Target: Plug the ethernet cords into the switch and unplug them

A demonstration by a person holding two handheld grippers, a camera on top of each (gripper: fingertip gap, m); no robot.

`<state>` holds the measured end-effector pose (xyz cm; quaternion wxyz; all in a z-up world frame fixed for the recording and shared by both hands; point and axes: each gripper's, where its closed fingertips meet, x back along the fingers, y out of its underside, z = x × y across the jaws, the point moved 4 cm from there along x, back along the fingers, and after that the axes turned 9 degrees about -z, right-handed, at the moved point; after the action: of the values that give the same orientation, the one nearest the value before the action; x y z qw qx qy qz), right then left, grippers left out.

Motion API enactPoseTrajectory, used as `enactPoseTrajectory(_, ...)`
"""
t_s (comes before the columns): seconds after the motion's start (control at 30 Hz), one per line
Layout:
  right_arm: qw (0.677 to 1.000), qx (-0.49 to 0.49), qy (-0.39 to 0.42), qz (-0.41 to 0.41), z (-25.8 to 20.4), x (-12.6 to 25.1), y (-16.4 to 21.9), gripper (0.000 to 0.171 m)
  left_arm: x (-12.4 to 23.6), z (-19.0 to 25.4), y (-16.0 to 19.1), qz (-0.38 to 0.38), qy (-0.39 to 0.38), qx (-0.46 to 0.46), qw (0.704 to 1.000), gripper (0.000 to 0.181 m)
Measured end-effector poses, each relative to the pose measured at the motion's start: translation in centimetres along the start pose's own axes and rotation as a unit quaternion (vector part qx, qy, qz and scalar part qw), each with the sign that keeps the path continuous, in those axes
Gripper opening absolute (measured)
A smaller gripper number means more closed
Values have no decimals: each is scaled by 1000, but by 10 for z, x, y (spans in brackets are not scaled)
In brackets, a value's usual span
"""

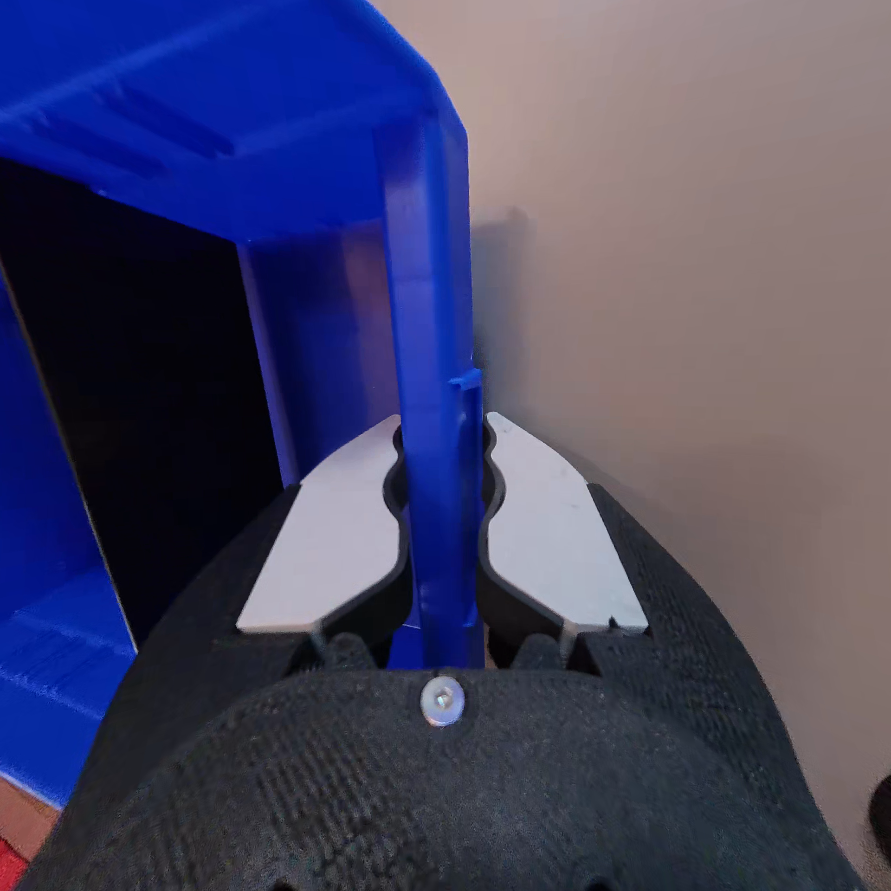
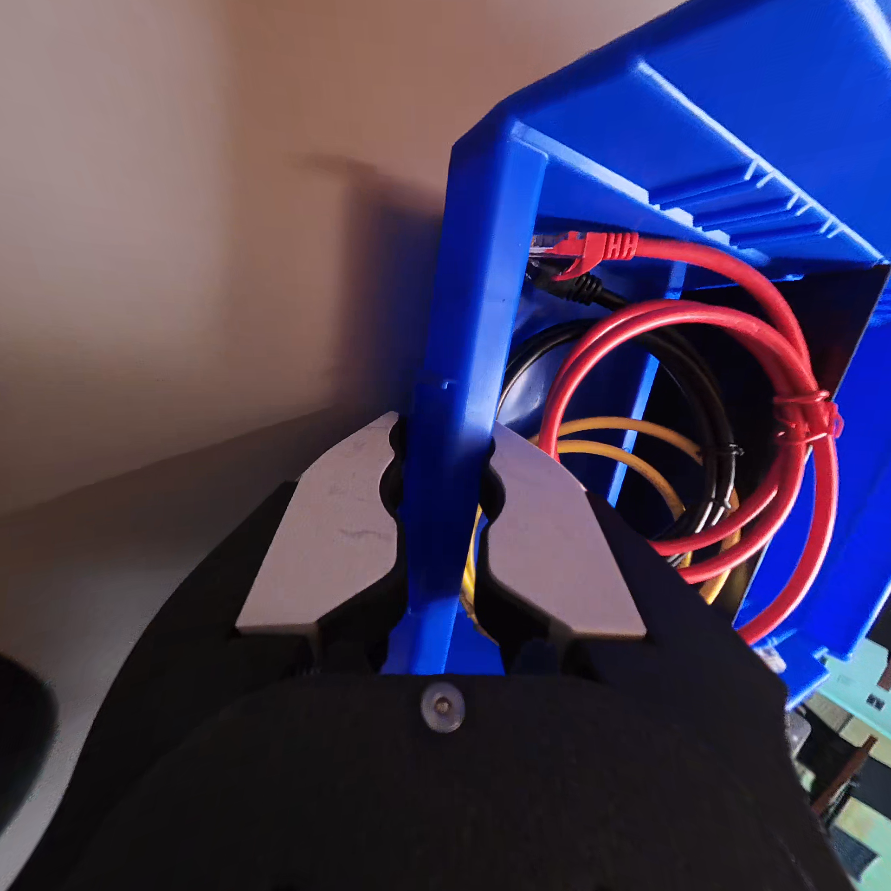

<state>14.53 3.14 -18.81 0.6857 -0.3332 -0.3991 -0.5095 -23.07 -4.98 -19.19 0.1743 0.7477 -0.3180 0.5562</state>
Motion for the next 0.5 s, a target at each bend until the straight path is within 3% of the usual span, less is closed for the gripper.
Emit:
enactPoseTrajectory(0.37,994,91,37,55,-73,36,-50,31,19,83,-104,79,-30,-199,976,29)
enactPoseTrajectory(0.5,988,14,33,153,-81,76,-60,41,23,82,-121,129,-86,-219,963,33)
